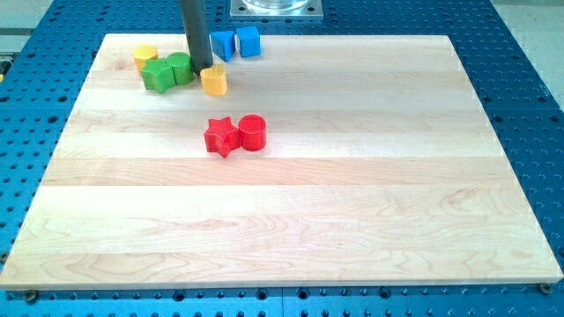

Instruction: Push the green circle into the red star

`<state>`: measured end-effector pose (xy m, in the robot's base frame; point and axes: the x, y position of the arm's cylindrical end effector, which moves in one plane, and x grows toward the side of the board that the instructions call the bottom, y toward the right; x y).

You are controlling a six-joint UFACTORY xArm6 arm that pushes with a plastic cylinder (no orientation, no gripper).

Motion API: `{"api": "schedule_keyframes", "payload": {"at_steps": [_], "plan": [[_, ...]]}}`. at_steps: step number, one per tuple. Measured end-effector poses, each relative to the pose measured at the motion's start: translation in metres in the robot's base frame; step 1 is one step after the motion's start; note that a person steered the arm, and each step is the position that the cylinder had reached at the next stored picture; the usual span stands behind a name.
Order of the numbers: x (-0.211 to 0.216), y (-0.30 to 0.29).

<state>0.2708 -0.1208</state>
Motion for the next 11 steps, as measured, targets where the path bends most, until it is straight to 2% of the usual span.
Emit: {"api": "schedule_keyframes", "payload": {"at_steps": [1, 2, 4, 5, 6, 7, 9, 10, 11], "plan": [[0.004, -0.033], [0.028, -0.081], [0.012, -0.085], [0.043, -0.107], [0.034, -0.114], [0.043, -0.144], [0.119, -0.113], [0.097, -0.115], [0.12, -0.054]]}}
